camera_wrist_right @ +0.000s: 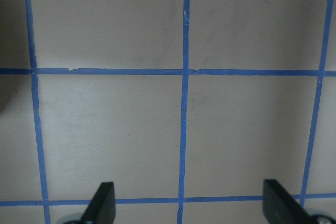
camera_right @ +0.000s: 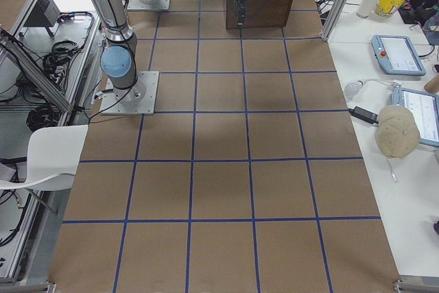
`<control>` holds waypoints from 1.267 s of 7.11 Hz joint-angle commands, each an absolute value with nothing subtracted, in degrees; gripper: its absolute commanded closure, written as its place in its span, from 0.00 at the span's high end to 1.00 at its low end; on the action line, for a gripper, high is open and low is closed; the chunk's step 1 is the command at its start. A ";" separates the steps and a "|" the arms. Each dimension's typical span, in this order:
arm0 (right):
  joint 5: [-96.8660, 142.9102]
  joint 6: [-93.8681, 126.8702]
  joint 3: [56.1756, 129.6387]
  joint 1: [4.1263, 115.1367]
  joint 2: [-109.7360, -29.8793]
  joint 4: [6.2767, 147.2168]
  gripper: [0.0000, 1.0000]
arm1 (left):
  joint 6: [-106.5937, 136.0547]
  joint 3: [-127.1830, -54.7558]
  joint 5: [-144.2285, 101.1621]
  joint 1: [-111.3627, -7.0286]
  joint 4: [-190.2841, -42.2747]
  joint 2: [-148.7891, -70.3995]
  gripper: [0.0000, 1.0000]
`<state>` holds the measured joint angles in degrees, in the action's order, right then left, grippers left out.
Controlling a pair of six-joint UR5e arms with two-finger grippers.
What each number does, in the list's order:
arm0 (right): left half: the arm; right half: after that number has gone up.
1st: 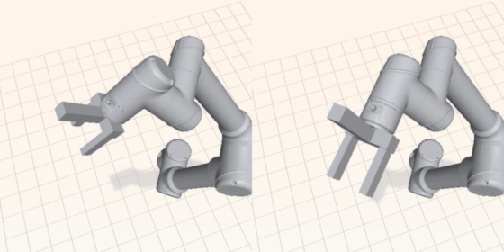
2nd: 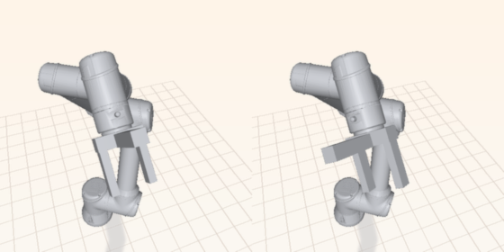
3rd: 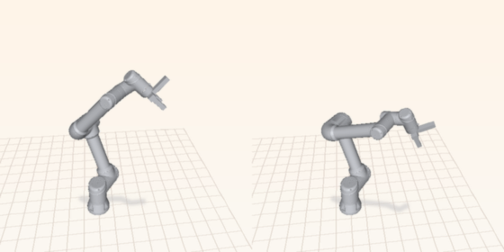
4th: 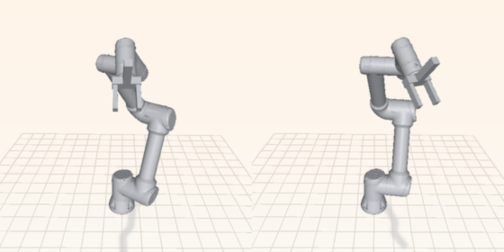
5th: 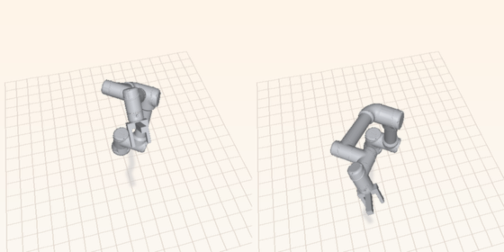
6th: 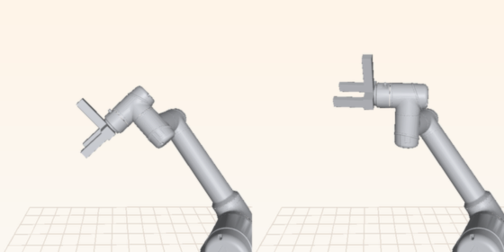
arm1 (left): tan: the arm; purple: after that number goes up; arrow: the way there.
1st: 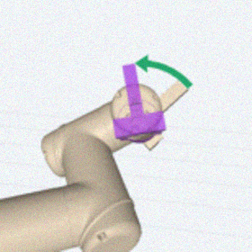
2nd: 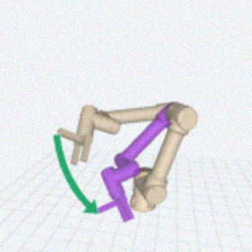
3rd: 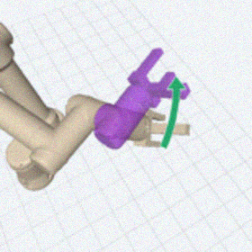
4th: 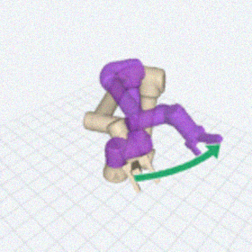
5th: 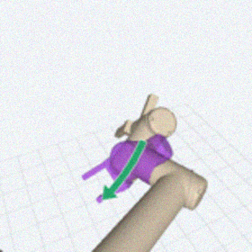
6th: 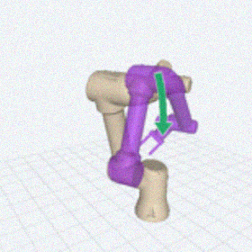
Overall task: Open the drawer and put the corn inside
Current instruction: 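Lift the corn cob with the left gripper over the open drawer, then lower the corn cob into the drawer and open the left gripper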
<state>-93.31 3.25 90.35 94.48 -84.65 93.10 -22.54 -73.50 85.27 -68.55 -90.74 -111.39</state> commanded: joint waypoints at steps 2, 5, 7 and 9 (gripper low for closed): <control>-93.34 3.25 90.35 94.48 -84.64 93.08 1.00 | -21.53 -77.24 85.34 -70.40 -89.83 -111.62 0.00; -93.43 3.25 90.35 94.48 -84.64 93.16 1.00 | -22.50 -85.50 85.34 -70.31 -80.54 -112.06 0.00; -93.43 3.25 90.35 94.48 -84.64 93.16 1.00 | -22.33 -86.04 85.17 -70.31 -80.51 -113.02 0.00; -93.43 3.25 90.35 94.48 -84.73 93.08 1.00 | -21.98 -86.04 85.17 -70.66 -80.68 -113.64 0.01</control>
